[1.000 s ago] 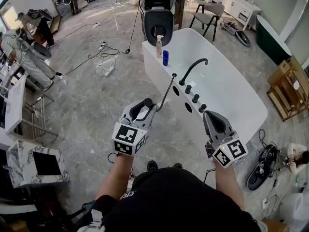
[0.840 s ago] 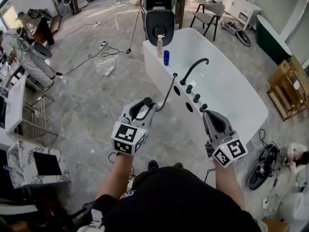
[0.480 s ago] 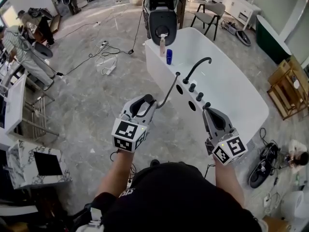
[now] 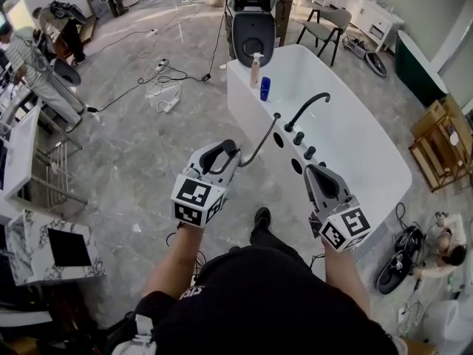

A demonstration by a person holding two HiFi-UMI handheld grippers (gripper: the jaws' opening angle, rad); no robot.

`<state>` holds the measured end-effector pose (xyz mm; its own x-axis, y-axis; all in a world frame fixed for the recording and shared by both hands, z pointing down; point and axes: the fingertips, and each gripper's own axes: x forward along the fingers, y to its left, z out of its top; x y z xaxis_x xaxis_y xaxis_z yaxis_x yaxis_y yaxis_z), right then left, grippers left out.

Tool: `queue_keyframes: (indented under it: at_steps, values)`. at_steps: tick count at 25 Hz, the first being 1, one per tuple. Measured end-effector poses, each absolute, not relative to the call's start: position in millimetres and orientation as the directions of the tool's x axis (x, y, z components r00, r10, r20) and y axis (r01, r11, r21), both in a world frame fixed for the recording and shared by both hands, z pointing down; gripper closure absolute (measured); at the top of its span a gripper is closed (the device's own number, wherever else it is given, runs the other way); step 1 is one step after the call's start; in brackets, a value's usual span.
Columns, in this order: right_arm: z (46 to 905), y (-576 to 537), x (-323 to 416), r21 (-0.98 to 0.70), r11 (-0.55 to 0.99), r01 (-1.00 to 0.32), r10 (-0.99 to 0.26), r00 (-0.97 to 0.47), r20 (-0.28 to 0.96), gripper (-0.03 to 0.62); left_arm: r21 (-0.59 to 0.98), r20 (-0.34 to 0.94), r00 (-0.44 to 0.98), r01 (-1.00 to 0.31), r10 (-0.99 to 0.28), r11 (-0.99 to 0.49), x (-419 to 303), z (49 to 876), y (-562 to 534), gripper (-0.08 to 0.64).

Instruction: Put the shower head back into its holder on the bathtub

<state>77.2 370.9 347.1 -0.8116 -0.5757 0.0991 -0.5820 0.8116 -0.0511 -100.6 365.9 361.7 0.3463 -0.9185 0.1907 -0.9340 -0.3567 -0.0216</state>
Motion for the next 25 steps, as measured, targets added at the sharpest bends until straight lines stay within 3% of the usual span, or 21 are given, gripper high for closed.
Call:
queue_keyframes:
  at_steps: [13, 25]
  values:
    - [385, 193, 57, -0.118, 0.828, -0.548, -0.53, -0.834, 0.155, 0.578, -0.035, 0.244, 0.286, -0.952, -0.927, -0.303, -130, 370, 195, 0.419]
    - [400, 35, 103, -0.178, 0.803, -0.568, -0.539, -0.821, 0.189, 0.578, -0.067, 0.246, 0.336, -0.93, -0.909, -0.361, -78, 351, 10, 0.42]
